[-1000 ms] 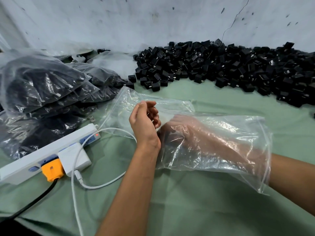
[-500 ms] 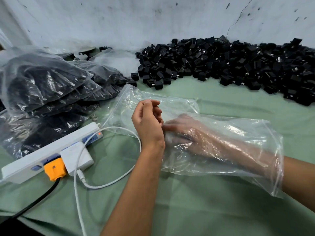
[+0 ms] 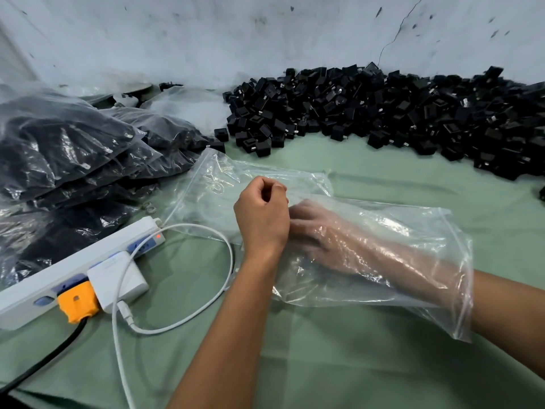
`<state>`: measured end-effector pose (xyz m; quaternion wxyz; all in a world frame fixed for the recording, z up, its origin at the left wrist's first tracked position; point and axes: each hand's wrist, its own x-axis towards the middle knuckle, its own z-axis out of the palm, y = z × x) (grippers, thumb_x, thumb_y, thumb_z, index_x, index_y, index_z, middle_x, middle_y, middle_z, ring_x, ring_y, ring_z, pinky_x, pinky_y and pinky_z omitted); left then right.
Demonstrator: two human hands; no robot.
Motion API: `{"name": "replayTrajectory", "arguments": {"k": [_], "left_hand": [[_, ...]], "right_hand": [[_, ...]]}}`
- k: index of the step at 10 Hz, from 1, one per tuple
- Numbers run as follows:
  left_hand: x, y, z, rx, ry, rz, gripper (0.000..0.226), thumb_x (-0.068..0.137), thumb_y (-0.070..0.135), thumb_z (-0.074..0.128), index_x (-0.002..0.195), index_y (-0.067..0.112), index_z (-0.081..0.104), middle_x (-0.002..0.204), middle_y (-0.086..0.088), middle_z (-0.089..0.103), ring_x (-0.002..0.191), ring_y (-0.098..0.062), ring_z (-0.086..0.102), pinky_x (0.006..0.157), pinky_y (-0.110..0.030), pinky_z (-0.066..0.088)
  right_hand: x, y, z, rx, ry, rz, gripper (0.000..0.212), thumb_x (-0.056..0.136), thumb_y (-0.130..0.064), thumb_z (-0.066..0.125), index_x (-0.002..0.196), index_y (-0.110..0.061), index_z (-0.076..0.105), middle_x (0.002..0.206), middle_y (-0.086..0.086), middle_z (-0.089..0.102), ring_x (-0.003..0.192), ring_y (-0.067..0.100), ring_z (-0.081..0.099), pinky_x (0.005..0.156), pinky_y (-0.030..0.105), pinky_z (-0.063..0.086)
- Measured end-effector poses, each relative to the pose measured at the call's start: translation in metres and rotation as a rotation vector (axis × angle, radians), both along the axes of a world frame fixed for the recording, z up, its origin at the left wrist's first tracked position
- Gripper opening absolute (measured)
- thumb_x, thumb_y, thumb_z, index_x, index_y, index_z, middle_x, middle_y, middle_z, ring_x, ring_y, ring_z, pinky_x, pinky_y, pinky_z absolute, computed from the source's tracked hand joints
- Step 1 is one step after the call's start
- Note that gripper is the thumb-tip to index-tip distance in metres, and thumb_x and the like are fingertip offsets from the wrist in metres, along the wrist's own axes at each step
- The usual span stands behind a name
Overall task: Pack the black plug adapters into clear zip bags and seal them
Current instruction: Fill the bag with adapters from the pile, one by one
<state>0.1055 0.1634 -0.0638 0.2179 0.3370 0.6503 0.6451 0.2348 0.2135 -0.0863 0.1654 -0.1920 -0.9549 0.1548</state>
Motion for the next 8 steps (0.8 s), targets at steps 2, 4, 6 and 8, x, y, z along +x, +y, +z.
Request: {"name": "replayTrajectory", "arguments": {"k": [2, 4, 6, 8], "left_hand": [[0.005, 0.001, 0.002, -0.082, 0.103, 0.01, 0.02, 0.093, 0.014, 0.058, 0.075, 0.017, 0.066, 0.07, 0.002, 0.068, 0.072, -0.019, 0.067, 0.064, -0.033, 0.051], [0.002, 0.001, 0.0, -0.123, 0.146, 0.053, 0.02, 0.092, 0.015, 0.057, 0.075, 0.019, 0.065, 0.071, 0.003, 0.069, 0.068, -0.013, 0.062, 0.058, -0.021, 0.043], [0.005, 0.002, 0.0, -0.163, 0.258, 0.077, 0.018, 0.092, 0.014, 0.057, 0.076, 0.019, 0.064, 0.071, 0.008, 0.066, 0.065, -0.005, 0.058, 0.056, -0.017, 0.04], [0.015, 0.003, 0.001, -0.2, 0.344, 0.109, 0.015, 0.094, 0.014, 0.057, 0.082, 0.016, 0.066, 0.073, 0.01, 0.063, 0.068, -0.002, 0.056, 0.059, -0.019, 0.039]], "right_hand": [[0.033, 0.004, 0.011, -0.084, -0.076, 0.045, 0.052, 0.099, -0.017, 0.067, 0.149, -0.017, 0.052, 0.157, 0.001, 0.046, 0.143, 0.012, 0.041, 0.118, 0.03, 0.036], [0.097, 0.017, 0.021, -0.121, -0.263, -0.082, 0.054, 0.105, -0.031, 0.055, 0.155, -0.028, 0.036, 0.166, -0.01, 0.029, 0.154, 0.008, 0.023, 0.127, 0.035, 0.019], [0.151, 0.002, 0.037, 0.004, -0.264, -0.085, 0.052, 0.103, -0.057, 0.042, 0.154, -0.052, 0.03, 0.153, -0.044, 0.017, 0.137, -0.03, 0.009, 0.123, 0.028, 0.031], [0.206, 0.015, 0.034, 0.132, -0.067, -0.256, 0.04, 0.076, 0.007, 0.06, 0.102, -0.017, 0.08, 0.113, -0.005, 0.076, 0.098, 0.009, 0.071, 0.088, 0.035, 0.059]]}}
